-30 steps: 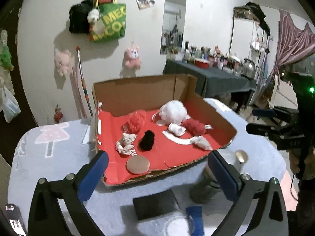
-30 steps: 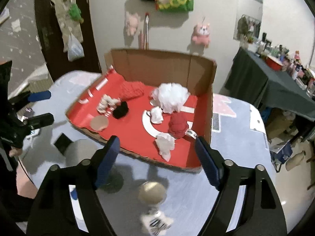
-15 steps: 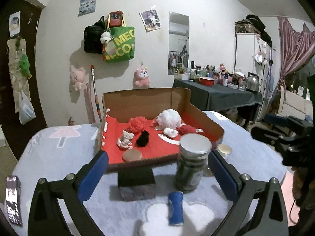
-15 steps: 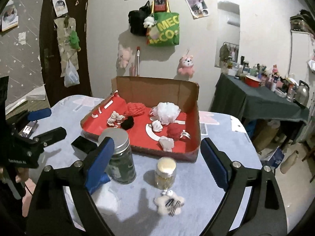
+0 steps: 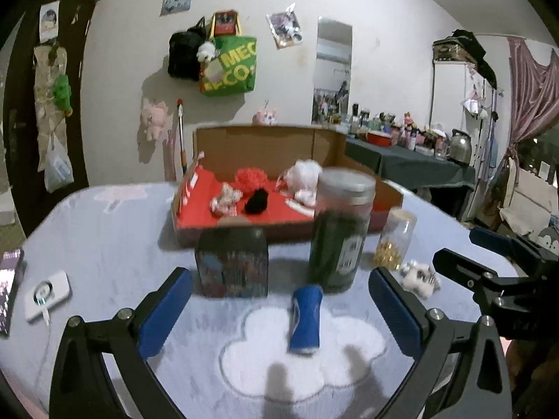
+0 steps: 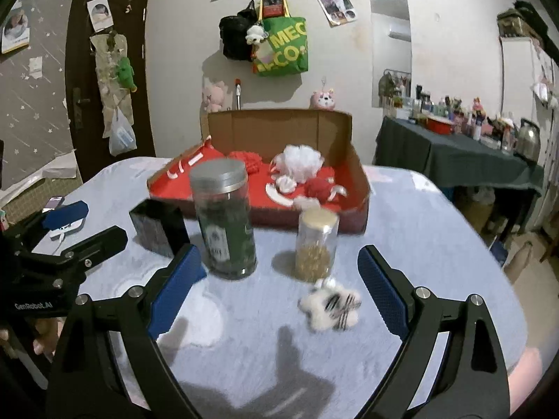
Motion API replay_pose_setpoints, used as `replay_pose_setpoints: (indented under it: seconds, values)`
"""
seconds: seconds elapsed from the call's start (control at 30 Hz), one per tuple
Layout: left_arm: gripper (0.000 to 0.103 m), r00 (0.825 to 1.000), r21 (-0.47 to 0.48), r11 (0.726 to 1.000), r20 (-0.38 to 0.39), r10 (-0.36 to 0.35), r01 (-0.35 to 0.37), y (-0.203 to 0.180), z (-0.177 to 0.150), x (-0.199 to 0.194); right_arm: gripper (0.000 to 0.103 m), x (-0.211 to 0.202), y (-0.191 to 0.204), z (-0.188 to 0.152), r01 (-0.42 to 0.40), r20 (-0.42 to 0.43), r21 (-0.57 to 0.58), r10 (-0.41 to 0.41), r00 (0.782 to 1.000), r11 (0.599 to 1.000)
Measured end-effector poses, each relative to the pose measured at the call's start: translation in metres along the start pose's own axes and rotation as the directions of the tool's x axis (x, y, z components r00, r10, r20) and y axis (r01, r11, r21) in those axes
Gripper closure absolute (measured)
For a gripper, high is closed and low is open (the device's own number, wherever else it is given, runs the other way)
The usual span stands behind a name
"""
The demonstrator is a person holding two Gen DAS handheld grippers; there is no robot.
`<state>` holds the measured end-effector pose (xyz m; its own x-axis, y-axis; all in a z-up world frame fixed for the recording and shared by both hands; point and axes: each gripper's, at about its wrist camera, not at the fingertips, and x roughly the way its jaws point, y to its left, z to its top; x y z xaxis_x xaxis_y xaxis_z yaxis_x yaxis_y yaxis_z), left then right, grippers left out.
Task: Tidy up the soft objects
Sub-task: 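Withdraw both tools from the box toward the blue roll and white bear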
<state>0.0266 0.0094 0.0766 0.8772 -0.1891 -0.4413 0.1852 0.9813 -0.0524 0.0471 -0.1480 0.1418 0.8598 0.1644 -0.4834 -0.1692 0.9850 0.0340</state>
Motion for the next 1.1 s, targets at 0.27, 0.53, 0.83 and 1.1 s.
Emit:
replay_pose_setpoints:
  seconds: [0.27,0.53,0.83,1.1]
  values:
    - [0.0,0.997,-0.014,1.0,-0.079,0.021,-0.023,0.001,-0.028,0.02,0.011,0.015,-0.001,-0.034,0.023,-0.043,0.014,-0.022,0.999,1.0]
    - [0.0,0.995,-0.008,1.0,-0.101,0.02,-0.021,-0.001,-0.035,0.025,0.011,0.022,-0.007,-0.04,0.034,-0.066,0.029,-0.032,0.997,0.999]
    - [0.0,0.988,-0.003,1.0,-0.154,0.01,-0.011,-0.006,-0.03,0.039,0.011,0.031,-0.017,-0.036,0.049,-0.096,0.036,-0.045,0.994,0.998]
    - [0.001,0.972,0.008,1.0,-0.236,-0.001,0.003,-0.009,-0.027,0.063,0.011,0.058,-0.041,-0.038,0.031,-0.197,0.086,-0.014,0.98,0.996]
